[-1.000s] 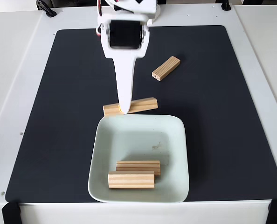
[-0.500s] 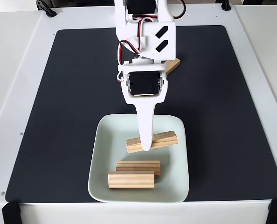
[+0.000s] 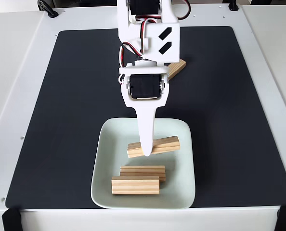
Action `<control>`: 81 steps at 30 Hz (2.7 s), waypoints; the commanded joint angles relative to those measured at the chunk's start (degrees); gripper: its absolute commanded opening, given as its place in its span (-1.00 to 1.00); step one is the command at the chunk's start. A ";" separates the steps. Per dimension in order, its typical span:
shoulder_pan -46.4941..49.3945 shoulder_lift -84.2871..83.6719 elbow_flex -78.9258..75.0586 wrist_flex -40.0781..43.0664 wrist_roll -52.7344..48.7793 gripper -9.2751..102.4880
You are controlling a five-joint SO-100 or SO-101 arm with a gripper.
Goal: Pick up the wooden block and place them on the plate.
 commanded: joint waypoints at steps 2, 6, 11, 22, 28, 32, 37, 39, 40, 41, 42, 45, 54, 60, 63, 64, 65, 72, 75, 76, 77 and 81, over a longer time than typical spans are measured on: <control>0.88 1.14 -2.29 0.18 0.35 -0.85; 1.23 1.23 -2.29 0.18 0.35 -0.85; 1.58 1.23 -2.20 0.18 0.35 -0.83; 1.67 1.49 -1.05 4.31 0.26 -0.16; 1.41 5.71 1.14 4.13 0.35 -0.15; 0.97 13.80 7.91 4.13 0.18 -0.33; 0.09 30.50 25.75 3.52 -0.44 -0.86; -1.05 37.71 34.72 3.43 -0.44 -0.81; -1.41 41.31 39.37 3.43 -0.62 -0.81; -1.85 44.82 43.95 3.34 -1.58 -0.84; -2.90 48.34 48.78 3.34 -3.78 -0.85; -6.42 58.62 63.98 3.34 -12.13 -0.84; -12.92 83.41 95.54 4.04 -28.83 -0.84; -12.13 86.40 98.09 7.82 -36.04 -0.84; -12.13 84.02 92.46 16.79 -39.73 -0.81; -12.04 82.44 90.00 19.95 -40.17 -0.79; -12.04 80.86 87.63 22.85 -40.34 -0.74; -7.73 74.88 81.56 25.49 -40.96 -0.35; -6.68 74.97 86.57 21.45 -44.65 -0.27; -6.42 74.97 88.68 19.60 -45.44 -0.27; -6.33 75.06 90.70 17.67 -45.97 -0.27; -6.42 76.11 97.56 9.32 -46.93 -0.27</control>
